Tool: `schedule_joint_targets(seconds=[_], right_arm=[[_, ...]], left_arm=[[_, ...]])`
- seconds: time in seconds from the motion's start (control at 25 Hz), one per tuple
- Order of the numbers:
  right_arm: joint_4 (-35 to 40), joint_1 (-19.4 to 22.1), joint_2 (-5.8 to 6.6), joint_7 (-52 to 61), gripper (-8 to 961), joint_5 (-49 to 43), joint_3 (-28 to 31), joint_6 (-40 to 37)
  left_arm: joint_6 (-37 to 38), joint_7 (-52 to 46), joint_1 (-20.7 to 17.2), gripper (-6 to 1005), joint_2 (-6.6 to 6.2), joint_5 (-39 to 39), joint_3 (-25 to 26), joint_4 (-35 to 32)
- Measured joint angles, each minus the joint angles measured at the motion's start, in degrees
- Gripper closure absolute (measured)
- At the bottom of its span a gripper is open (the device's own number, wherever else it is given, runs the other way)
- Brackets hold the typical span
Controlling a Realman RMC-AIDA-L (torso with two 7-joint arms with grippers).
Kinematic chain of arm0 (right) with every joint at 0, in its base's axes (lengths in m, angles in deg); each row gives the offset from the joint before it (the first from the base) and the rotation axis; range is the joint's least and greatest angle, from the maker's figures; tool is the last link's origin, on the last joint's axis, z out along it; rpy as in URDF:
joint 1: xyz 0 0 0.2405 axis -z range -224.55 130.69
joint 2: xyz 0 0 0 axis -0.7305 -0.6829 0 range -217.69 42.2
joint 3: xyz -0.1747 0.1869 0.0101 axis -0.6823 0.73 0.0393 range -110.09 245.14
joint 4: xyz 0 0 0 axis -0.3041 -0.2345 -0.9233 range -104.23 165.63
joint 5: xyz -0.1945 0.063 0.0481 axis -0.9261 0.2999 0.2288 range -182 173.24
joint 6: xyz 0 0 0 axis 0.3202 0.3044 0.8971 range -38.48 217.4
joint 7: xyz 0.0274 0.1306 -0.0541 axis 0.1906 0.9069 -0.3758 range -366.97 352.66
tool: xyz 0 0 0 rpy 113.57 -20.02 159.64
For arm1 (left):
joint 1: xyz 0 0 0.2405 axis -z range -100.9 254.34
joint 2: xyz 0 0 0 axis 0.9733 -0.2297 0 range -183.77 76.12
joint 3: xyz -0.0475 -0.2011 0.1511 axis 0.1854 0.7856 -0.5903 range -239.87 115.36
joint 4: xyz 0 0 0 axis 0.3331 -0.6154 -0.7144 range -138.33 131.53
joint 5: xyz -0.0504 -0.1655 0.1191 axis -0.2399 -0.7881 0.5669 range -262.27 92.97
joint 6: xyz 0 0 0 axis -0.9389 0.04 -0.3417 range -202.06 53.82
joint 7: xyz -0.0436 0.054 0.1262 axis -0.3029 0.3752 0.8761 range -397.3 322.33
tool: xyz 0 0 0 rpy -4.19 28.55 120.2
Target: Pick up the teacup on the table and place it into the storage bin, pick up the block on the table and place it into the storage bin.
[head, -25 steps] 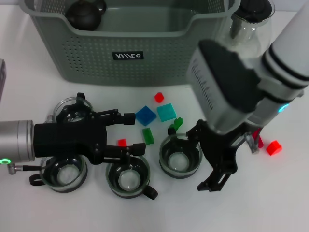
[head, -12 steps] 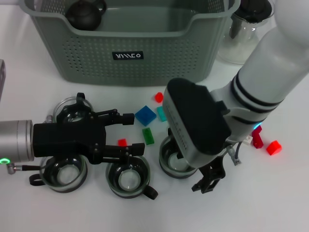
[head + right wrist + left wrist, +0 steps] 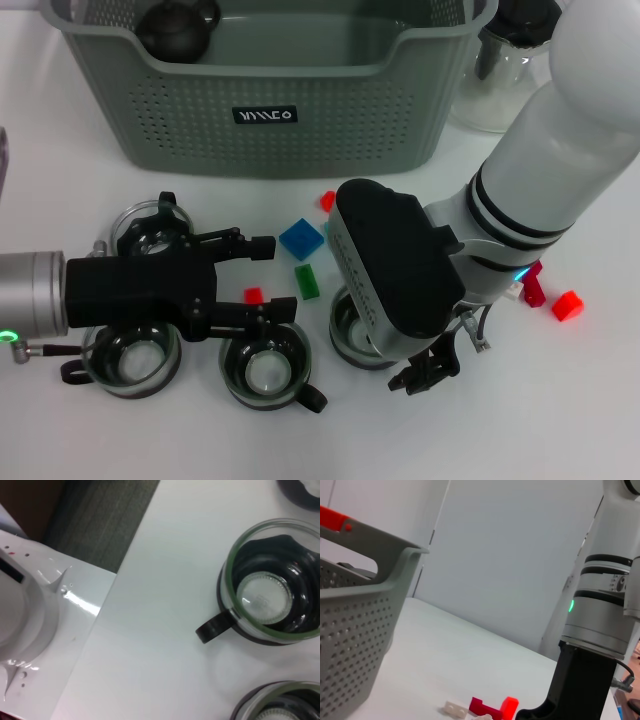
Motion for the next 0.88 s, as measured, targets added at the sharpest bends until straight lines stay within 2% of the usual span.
schedule_joint_targets(seconds=[0.16,0.56,0.8,0.88], right_arm=[[-0.08,0.03,0.0,0.67,324,-0.68,-0.07,0.03],[-0.52,0.13,0.01,0.99,757,-0.87,0.14,-0.03],[0.06,0.72,0.21,2.22,904,-0.69,1.37,-0.38],[0.6,1.01,0.34,3.02,904,-0.86,2.27,-0.87]], left_arm=[[0.0,0.06,-0.18,116,-0.07,0.0,0.45,0.0],[-0.09,0.11,-0.23,117,-0.15,-0.11,0.49,0.0],[-0.09,0.12,-0.27,117,-0.15,-0.06,0.48,0.0],[-0.09,0.11,-0.28,118,-0.15,-0.04,0.49,0.0]])
